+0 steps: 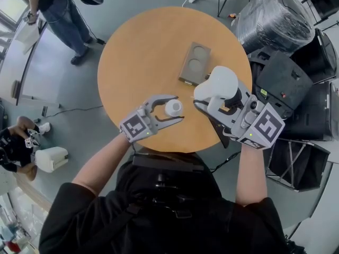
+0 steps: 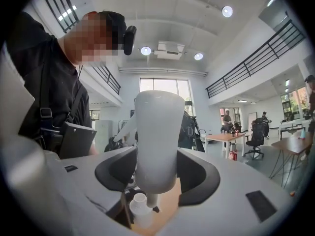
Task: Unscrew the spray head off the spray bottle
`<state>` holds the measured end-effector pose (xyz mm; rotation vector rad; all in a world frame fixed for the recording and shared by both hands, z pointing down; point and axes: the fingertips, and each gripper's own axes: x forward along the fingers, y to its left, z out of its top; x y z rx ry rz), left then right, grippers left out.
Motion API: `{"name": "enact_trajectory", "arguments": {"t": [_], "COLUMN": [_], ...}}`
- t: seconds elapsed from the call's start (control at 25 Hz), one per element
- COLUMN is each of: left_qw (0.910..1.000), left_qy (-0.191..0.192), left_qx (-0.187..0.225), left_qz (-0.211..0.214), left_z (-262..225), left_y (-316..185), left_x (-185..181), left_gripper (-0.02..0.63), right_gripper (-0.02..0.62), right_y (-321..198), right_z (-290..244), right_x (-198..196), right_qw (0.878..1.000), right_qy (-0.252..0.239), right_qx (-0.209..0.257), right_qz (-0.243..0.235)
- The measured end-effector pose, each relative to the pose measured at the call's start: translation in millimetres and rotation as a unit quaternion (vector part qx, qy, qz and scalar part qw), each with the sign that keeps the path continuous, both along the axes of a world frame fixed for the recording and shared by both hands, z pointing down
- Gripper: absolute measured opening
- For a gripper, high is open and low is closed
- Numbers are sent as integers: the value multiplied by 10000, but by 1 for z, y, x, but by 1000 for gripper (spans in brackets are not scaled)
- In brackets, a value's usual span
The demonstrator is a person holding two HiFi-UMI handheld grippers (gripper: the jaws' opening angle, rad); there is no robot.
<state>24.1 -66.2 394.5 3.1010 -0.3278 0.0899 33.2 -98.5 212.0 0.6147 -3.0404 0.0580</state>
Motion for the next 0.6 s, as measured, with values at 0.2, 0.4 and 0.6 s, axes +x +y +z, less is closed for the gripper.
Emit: {"name": "enact_trajectory", "arguments": {"t": [0.2, 0.4, 0.6], "left_qw": [9999, 9996, 9985], "left_qy": [76, 57, -56], "left_qx": [75, 118, 386], "left_qz": [-113, -245, -386], "left_z": [-5, 0, 14], "left_y": [-14, -20, -33], "left_x": [-10, -9, -7], "left_gripper": [308, 308, 308], "right_gripper": [264, 264, 264], "right_y": [-18, -30, -43], "right_z": [43, 97, 151], "right_x": [-4, 7, 14], "right_qw": [9982, 9907, 9801], "right_qy": [387, 633, 865], "right_qx": [-411, -987, -1552], "right_qz": [216, 692, 884]}}
